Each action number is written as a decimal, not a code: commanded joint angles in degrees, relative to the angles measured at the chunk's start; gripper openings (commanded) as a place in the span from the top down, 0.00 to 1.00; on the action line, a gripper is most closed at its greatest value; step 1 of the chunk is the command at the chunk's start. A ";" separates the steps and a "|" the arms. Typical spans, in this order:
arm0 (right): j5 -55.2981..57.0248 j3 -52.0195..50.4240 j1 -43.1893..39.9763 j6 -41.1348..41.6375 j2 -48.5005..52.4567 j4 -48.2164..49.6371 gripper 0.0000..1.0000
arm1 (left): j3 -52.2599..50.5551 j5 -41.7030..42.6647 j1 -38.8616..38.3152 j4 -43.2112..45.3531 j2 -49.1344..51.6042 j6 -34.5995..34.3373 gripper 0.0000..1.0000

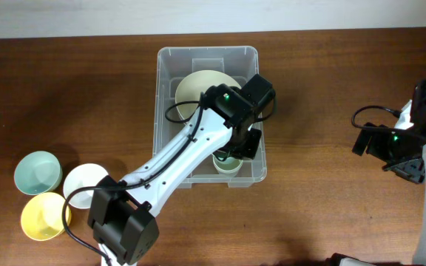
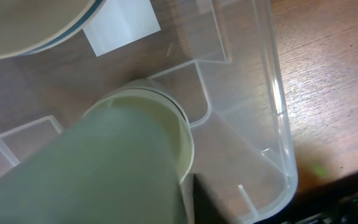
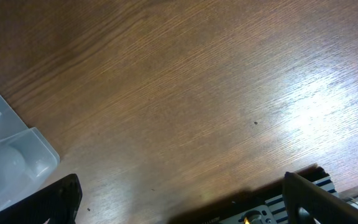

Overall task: Pack container
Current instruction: 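Carry the green cup with the left gripper into the bin's front right, then move the left gripper to the white bowl and grasp its rim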

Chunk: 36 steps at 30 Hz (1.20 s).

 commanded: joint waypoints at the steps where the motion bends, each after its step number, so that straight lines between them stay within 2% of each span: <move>1: 0.09 0.87 -0.17 -0.44 -0.66 -0.02 0.01 | -0.48 0.83 -0.13 -0.17 -0.09 0.55 0.46; 2: 0.09 0.87 -0.17 -0.44 -0.66 0.00 0.01 | -0.48 1.38 -0.13 -0.33 -0.09 0.55 0.31; 3: 0.09 0.87 -0.17 -0.44 -0.66 0.00 0.01 | -0.48 2.71 -0.11 -0.50 -0.09 0.57 0.21; 5: 0.11 0.87 -0.17 -0.44 -0.66 -0.02 0.01 | -0.07 3.08 -0.07 -1.01 -0.11 0.70 0.16; 8: 0.11 0.87 -0.17 -0.46 -0.66 -0.02 0.01 | 2.93 0.13 0.74 -3.91 -0.24 1.57 0.14; 11: 0.11 0.87 -0.17 -0.44 -0.66 -0.02 0.01 | 8.96 -11.30 3.63 -9.84 -1.44 0.42 0.13; 12: 0.11 0.87 -0.17 -0.44 -0.66 -0.02 0.01 | 10.86 -14.36 4.85 -11.52 -2.08 -0.04 0.08; 14: 0.11 0.87 -0.17 -0.44 -0.66 0.00 0.01 | 15.19 -19.89 8.83 -14.75 -4.24 -0.22 0.07; 17: 0.13 0.87 -0.17 -0.44 -0.66 0.04 0.01 | 18.82 -21.38 16.61 -16.68 -8.31 -0.81 0.04; 19: 0.13 0.87 -0.17 -0.44 -0.66 0.17 0.01 | 18.93 -21.35 28.89 -20.96 -12.90 -5.88 0.04; 21: 0.11 0.87 -0.17 -0.44 -0.66 0.26 0.01 | 17.84 -19.17 34.21 -20.92 -14.25 -5.29 0.04; 25: 0.09 0.87 -0.17 -0.44 -0.66 0.44 0.01 | 12.96 -17.38 42.75 -20.92 -15.78 -5.31 0.02; 31: 0.09 0.87 -0.17 -0.44 -0.66 0.46 0.01 | -1.44 -17.03 47.78 -15.85 -15.76 -5.33 0.01; 36: 0.09 0.87 -0.17 -0.44 -0.66 0.39 0.01 | -25.38 -11.02 49.24 1.42 -15.65 -5.25 0.01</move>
